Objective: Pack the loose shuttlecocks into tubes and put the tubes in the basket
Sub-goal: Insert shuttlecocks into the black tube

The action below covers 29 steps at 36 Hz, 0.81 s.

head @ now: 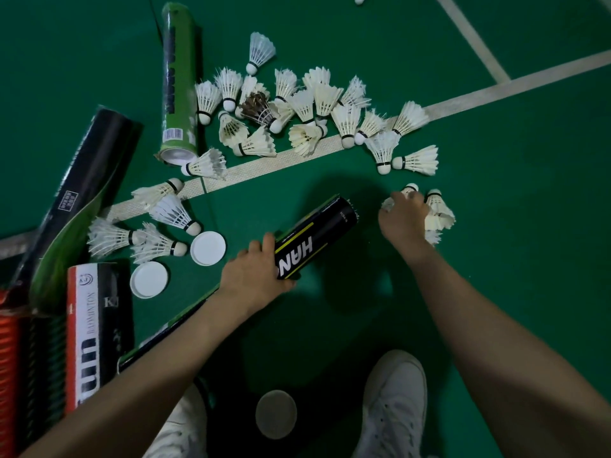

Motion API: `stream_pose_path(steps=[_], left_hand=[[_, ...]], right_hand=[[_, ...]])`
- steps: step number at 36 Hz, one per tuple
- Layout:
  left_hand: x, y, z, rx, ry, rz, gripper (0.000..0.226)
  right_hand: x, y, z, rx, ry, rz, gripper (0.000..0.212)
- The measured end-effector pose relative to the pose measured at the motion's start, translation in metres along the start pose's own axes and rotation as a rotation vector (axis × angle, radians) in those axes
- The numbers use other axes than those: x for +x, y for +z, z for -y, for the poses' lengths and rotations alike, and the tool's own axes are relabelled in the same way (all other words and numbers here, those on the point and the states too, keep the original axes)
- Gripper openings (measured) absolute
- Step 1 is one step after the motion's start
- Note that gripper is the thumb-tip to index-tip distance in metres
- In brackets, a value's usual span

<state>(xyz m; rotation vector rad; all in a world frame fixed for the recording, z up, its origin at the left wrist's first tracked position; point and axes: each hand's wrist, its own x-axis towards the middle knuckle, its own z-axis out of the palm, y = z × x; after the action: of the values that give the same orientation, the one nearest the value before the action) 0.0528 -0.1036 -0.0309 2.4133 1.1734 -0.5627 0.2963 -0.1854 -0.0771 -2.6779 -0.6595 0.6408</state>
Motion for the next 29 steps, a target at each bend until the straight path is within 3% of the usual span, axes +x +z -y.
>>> stream_pose_path(steps=[6, 10, 12, 15, 22, 27, 29], left_hand=[[-0.010, -0.006, 0.012, -0.084, -0.053, 0.001, 0.085], [-0.017, -0.012, 0.026, -0.110, -0.111, -0.002, 0.082], [-0.019, -0.014, 0.033, -0.113, -0.127, -0.002, 0.080], [-0.022, -0.016, 0.044, -0.135, -0.144, -0.004, 0.080], [-0.029, -0.018, 0.061, -0.166, -0.184, -0.027, 0.078], [-0.035, -0.015, 0.073, -0.186, -0.195, -0.041, 0.076], [-0.037, -0.014, 0.077, -0.188, -0.196, -0.034, 0.077]], right_hand=[[-0.012, 0.013, 0.016, 0.109, -0.264, -0.037, 0.023], [-0.018, 0.025, 0.026, 0.126, -0.198, -0.124, 0.043], [-0.018, 0.031, 0.026, 0.029, -0.120, -0.070, 0.054], [-0.019, 0.041, 0.025, 0.050, -0.061, 0.100, 0.048], [-0.042, 0.056, 0.030, 0.155, -0.180, 0.168, 0.049], [-0.056, 0.061, 0.028, -0.227, -0.375, 0.209, 0.071], [-0.058, 0.062, 0.027, -0.299, -0.351, 0.218, 0.063]])
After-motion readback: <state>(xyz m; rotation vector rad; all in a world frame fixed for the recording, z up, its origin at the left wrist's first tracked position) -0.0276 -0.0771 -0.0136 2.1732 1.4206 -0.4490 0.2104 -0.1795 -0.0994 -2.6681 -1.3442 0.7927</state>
